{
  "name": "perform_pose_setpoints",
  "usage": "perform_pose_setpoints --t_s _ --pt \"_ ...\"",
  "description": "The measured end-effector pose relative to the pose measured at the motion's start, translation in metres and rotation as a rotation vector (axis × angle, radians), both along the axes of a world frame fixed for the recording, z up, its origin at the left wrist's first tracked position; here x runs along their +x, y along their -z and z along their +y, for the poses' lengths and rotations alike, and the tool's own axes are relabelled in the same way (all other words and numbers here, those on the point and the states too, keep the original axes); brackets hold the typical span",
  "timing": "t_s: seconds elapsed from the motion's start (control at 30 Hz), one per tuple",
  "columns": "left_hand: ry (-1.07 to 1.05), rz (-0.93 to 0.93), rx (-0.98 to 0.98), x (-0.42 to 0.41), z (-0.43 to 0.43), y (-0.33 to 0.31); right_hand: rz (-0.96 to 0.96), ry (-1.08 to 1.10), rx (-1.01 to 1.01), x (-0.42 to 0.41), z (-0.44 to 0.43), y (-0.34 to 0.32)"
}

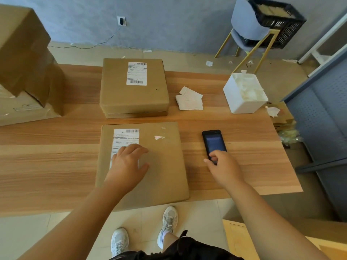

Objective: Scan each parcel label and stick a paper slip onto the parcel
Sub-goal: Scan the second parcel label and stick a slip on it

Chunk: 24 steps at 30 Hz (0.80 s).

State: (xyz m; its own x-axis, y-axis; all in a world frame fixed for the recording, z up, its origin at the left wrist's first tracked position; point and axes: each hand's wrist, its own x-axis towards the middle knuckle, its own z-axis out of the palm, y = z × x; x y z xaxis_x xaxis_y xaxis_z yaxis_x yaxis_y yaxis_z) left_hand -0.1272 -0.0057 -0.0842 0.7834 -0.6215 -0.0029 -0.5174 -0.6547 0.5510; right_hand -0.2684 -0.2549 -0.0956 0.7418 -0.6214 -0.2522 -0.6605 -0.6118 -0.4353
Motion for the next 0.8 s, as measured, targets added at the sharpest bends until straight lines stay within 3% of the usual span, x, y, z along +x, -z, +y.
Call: perform_pose_setpoints --t_s 0.2,0.37,0.53,0.8 --pt "0.046 -0.007 0.055 -0.008 -0.047 0.011 0.233 0.156 -0.106 0.007 -0.042 0.027" --pt "0.012 -0.039 0.081 -0.014 -0.054 0.018 0.346 0.166 0.058 0.024 -0.059 0.05" --pt "0.058 -0.053 0.053 -0.014 -0.048 0.017 0.328 0.209 0.023 0.032 -0.061 0.067" --pt "-0.032 -0.037 -0.057 -0.015 -0.029 0.003 0.118 0.249 0.181 0.032 -0.052 0.049"
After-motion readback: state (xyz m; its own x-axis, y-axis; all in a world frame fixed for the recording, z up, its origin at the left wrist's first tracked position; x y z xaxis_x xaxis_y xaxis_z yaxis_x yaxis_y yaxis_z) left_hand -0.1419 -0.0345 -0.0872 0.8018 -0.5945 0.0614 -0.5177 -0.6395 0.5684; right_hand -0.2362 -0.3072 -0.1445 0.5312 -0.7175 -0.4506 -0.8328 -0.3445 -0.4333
